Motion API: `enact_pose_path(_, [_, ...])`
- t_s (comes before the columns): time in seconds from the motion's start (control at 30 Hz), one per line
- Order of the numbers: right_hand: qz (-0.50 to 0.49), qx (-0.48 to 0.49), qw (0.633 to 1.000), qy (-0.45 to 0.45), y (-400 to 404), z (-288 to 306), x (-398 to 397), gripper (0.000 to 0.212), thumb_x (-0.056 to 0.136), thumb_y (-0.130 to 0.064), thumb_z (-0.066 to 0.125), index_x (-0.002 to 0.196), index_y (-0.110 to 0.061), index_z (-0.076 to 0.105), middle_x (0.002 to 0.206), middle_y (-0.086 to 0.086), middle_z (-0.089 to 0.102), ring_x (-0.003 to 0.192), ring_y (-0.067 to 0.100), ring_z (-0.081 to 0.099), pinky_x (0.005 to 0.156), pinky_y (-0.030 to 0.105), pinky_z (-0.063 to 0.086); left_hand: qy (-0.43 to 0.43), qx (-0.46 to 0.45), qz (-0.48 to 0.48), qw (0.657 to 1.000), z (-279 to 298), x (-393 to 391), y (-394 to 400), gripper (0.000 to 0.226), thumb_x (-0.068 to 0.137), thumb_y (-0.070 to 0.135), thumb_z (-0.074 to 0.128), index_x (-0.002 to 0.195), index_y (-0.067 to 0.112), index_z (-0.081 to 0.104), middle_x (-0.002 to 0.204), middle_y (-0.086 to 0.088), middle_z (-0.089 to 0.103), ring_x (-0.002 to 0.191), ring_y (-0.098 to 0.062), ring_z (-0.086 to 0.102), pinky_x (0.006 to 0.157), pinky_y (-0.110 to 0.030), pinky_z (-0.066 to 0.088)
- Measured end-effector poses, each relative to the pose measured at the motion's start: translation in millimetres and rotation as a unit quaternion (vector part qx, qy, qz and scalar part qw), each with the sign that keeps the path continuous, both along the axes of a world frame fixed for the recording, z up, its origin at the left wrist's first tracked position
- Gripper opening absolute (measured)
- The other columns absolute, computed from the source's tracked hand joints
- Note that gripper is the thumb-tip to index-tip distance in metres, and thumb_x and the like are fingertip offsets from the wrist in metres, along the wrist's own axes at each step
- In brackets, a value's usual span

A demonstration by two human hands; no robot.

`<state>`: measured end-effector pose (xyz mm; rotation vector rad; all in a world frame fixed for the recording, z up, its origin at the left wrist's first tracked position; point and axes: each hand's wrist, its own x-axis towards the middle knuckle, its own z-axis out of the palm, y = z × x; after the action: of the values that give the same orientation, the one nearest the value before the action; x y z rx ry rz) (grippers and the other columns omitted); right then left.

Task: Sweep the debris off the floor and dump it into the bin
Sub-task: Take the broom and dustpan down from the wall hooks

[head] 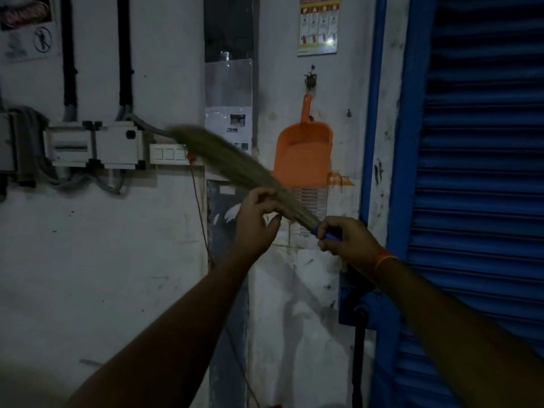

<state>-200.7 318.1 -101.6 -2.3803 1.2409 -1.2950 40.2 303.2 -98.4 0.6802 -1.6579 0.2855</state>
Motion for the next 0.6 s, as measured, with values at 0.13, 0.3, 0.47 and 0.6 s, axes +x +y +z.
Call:
enact_pose_path(0.13, [0.026,0.039,0.989,-0.138,-5,-6,9,0.013,0.082,-0.003,0.074,0.081,-0.011,0.064,0.087,0.011,0.07,0.076,0.025,0.071,0.06,0.034,0.058,0.115,0.174,-0.154,0.966,-27,1,-11,0.022,0.086,0.009,0.07,0.103,0.02,0.076,0.13,-0.002,0.059,0.124,-0.005,0.052,0.101,-0.016,0.046])
enact_pose_path(0.3, [0.1,0.082,0.951,-0.28,-17,-19,24,0.017,0.082,0.01,0.068,0.084,-0.001,0.055,0.085,0.025,0.065,0.072,0.032,0.066,0.063,0.041,0.056,0.174,0.285,-0.341,0.879,-17,-10,-19,0.027,0.096,0.014,0.064,0.122,0.021,0.069,0.124,0.006,0.069,0.124,-0.014,0.06,0.098,-0.029,0.05])
enact_pose_path(0.47, [0.132,0.107,0.931,-0.324,-32,-33,35,0.014,0.086,0.007,0.066,0.089,0.0,0.053,0.095,0.029,0.067,0.079,0.036,0.07,0.067,0.044,0.057,0.168,0.353,-0.385,0.836,6,-24,-35,0.027,0.099,0.015,0.058,0.123,0.024,0.067,0.128,-0.007,0.067,0.124,-0.019,0.061,0.09,-0.023,0.049])
enact_pose_path(0.6, [0.151,0.131,0.92,-0.338,-44,-33,36,0.013,0.089,0.005,0.062,0.095,0.001,0.05,0.102,0.022,0.07,0.084,0.036,0.069,0.069,0.044,0.058,0.173,0.356,-0.384,0.834,17,-28,-53,0.025,0.101,0.021,0.055,0.123,0.023,0.068,0.127,-0.002,0.068,0.122,-0.016,0.062,0.099,-0.035,0.045])
